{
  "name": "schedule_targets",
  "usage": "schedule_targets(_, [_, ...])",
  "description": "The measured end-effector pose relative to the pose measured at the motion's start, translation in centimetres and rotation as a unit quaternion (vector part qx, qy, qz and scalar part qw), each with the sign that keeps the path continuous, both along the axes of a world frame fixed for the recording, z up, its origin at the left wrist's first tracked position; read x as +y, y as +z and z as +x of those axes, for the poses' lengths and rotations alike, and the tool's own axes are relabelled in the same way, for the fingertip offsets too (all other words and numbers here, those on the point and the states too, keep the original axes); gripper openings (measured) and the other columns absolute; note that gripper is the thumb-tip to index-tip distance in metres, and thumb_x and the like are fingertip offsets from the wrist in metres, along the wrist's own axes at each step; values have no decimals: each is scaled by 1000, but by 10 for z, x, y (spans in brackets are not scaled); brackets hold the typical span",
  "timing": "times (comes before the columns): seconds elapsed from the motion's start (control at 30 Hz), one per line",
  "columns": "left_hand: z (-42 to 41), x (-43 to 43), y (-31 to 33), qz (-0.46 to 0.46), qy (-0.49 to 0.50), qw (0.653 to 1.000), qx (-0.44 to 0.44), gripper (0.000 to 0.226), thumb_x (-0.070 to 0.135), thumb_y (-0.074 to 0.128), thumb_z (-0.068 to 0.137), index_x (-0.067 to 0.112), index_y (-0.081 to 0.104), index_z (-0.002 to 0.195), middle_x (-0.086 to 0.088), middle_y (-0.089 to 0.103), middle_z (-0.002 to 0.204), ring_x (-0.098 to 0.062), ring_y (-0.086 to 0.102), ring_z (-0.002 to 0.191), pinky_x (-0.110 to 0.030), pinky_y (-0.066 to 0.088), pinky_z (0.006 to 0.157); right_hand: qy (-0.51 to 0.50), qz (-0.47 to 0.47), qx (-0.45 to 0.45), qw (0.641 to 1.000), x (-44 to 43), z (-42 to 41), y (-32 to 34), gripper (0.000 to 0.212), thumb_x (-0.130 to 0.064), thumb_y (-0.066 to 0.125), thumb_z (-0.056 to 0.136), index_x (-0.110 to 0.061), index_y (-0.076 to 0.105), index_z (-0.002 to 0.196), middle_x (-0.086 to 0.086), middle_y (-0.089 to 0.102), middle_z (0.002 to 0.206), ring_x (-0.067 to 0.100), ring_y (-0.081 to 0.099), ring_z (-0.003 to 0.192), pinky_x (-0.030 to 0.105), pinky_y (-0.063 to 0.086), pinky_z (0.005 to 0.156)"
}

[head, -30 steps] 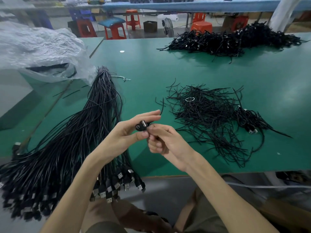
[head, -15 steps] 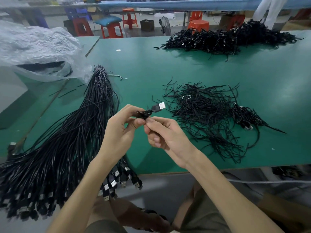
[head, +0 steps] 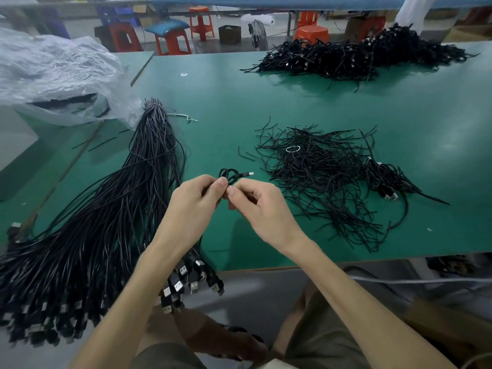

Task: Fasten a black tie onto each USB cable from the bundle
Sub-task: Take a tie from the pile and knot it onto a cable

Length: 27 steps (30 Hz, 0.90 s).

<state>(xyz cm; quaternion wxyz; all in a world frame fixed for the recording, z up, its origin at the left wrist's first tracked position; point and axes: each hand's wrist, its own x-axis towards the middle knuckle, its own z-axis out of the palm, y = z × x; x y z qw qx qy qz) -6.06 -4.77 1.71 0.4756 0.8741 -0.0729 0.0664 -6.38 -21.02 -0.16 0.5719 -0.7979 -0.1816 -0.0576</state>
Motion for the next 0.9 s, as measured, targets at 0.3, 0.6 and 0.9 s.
schedule_targets(0.3, [-2, 32, 14, -198, -198, 950, 138, 37, 33, 44, 107, 24, 62, 138, -15, 71, 88, -30, 63, 70, -31, 55, 65, 8, -96, -87, 992, -15, 0, 6, 29, -18, 54, 107, -5, 61, 81, -7, 50, 63, 12, 40, 56, 25, 33, 57])
schedule_targets(0.6, [0, 28, -5, -32, -200, 979, -28, 29, 31, 61, 99, 30, 67, 127, -3, 65, 112, -16, 63, 108, -30, 54, 91, 43, -28, -20, 998, -9, -9, 3, 31, -22, 55, 106, -8, 63, 79, -7, 49, 62, 11, 39, 56, 28, 30, 56])
schedule_targets(0.9, [0, 14, -6, -47, -124, 986, -96, 19, 25, 54, 105, 17, 72, 103, 11, 72, 95, -5, 67, 88, -18, 50, 80, 46, -2, -14, 999, -11, -6, 5, 32, -25, 55, 107, -12, 63, 79, -11, 46, 57, 14, 35, 53, 30, 29, 55])
